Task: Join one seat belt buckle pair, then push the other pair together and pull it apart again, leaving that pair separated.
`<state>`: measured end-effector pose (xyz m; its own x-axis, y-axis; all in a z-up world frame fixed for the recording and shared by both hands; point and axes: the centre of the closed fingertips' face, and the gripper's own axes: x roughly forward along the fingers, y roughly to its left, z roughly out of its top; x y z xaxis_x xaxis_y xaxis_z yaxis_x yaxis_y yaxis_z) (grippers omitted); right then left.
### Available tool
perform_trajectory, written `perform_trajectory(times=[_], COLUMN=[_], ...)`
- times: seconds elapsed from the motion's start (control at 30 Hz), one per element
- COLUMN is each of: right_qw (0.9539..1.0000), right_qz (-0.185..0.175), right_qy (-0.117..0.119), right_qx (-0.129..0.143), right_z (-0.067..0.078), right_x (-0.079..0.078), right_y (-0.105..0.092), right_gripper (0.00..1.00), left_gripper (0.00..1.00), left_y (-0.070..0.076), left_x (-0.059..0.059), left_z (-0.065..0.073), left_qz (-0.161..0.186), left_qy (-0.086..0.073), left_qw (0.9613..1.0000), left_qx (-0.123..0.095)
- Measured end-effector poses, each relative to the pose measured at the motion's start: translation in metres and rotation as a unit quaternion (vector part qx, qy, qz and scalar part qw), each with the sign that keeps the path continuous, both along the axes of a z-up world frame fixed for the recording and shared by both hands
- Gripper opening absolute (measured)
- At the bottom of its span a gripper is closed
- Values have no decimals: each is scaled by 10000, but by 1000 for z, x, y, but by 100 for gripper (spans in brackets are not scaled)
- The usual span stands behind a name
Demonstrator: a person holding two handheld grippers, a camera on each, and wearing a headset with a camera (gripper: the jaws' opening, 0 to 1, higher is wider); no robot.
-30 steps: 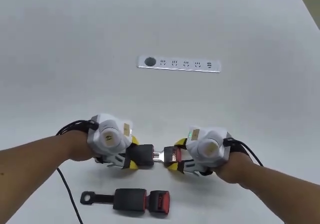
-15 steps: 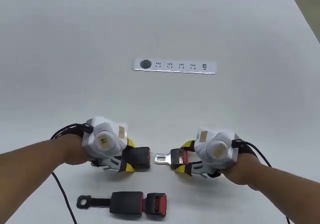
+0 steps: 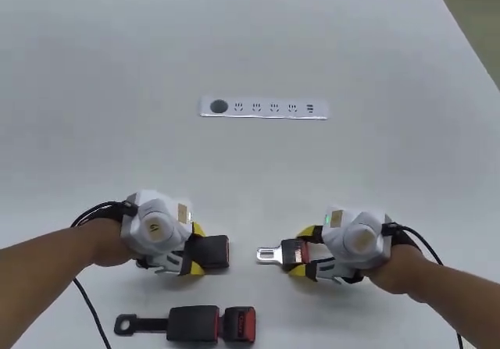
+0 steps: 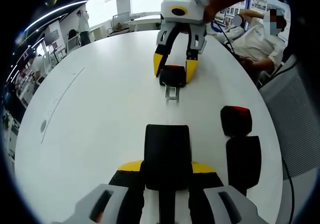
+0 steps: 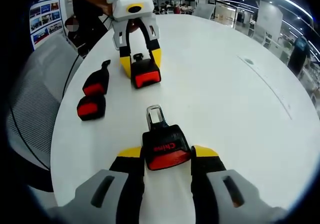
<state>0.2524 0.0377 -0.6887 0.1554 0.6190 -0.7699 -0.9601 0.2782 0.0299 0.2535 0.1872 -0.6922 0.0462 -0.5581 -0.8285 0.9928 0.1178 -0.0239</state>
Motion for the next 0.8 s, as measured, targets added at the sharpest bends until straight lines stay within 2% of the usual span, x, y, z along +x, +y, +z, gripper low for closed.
perform_trajectory(times=[0.8], right_qw=[9997], right_qz=[-228], right_qy=[60], right_qx=[-30], right_z=[-4], right_x=[2], right_y=[-52], right_gripper=[34], left_gripper=[34], left_y=[-1], left_x=[0], left_z=[-1], left_qz=[20], left_qy=[8], left_qw=[10000], left_qx=[-9])
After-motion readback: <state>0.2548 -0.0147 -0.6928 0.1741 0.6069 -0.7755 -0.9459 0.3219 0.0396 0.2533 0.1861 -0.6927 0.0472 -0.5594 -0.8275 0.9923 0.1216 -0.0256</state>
